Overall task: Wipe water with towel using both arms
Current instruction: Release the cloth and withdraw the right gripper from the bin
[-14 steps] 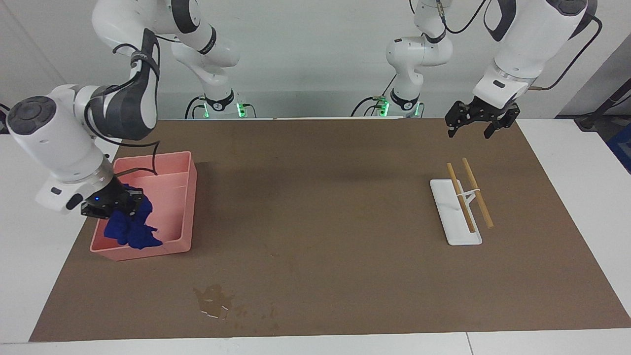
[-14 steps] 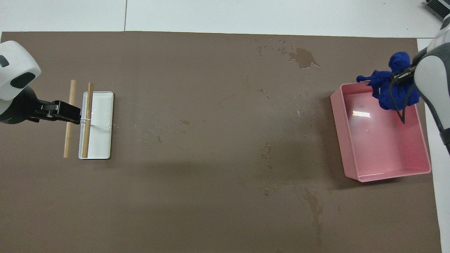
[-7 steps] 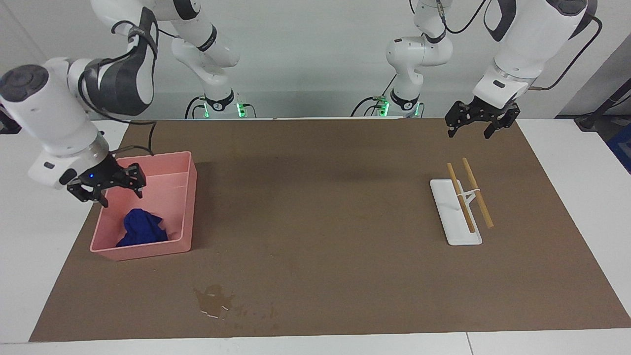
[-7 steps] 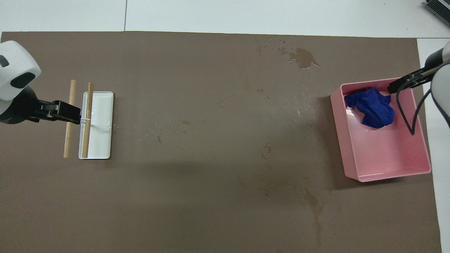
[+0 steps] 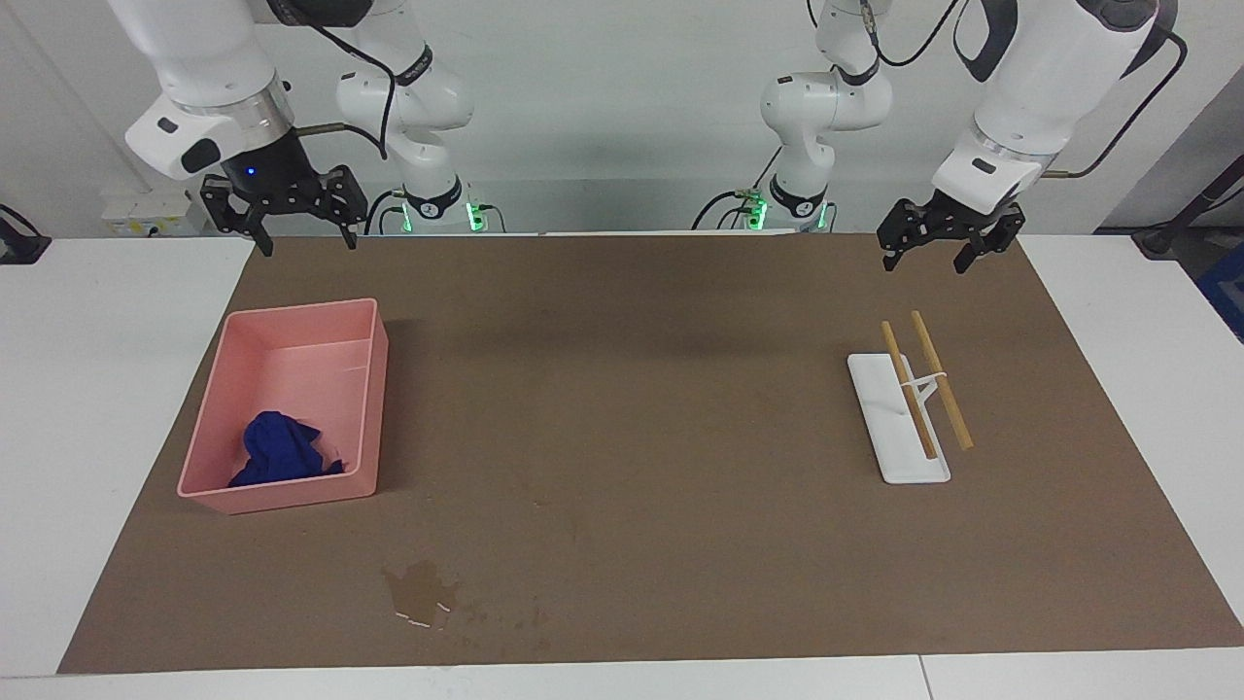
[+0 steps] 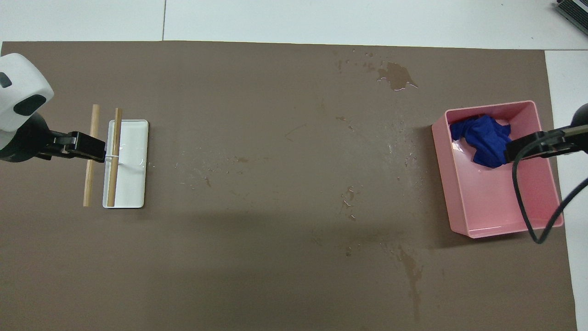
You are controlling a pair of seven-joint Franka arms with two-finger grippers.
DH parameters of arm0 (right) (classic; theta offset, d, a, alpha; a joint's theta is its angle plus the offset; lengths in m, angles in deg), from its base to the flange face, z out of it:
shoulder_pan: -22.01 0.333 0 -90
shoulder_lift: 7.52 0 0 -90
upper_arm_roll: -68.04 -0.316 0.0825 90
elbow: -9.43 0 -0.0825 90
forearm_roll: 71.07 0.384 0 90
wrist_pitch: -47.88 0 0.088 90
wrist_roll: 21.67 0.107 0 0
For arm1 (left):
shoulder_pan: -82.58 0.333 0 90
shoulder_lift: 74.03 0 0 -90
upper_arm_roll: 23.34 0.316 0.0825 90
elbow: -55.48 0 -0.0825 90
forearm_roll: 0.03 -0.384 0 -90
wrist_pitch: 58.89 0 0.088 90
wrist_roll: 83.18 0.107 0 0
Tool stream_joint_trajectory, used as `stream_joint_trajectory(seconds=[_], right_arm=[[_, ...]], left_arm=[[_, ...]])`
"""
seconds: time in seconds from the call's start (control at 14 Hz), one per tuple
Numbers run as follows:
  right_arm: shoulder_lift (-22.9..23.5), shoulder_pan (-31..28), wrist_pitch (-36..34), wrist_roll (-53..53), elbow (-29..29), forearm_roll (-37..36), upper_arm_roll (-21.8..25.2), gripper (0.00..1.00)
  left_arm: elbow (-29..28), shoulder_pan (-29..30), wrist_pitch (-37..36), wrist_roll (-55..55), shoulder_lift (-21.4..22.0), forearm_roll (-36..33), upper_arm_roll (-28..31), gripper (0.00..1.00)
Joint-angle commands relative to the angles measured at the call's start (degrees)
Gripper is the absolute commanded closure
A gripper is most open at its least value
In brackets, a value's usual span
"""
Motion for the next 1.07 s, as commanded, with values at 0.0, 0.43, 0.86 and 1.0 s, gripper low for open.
stream_joint_trajectory(seconds=[0.0, 0.43, 0.86, 1.0], right_arm=[[-4.60, -0.78, -4.35, 1.07, 4.09, 1.31, -0.06, 0.00], [-6.64, -0.78, -4.46, 0.28, 7.09, 1.31, -0.06, 0.00], [-6.99, -0.51, -4.46, 0.55, 6.74, 4.56, -0.32, 0.00], [-7.07, -0.34, -4.20, 1.07, 6.83, 4.56, -0.76, 0.00]], left_arm=[[-0.99, 0.15, -0.51, 0.15, 0.96, -1.19, -0.21, 0.00], [-0.99, 0.15, -0.51, 0.15, 0.96, -1.28, -0.21, 0.00], [-0.99, 0.15, -0.51, 0.15, 0.96, -1.28, -0.21, 0.00], [-0.99, 0.15, -0.51, 0.15, 0.96, -1.28, -0.21, 0.00]])
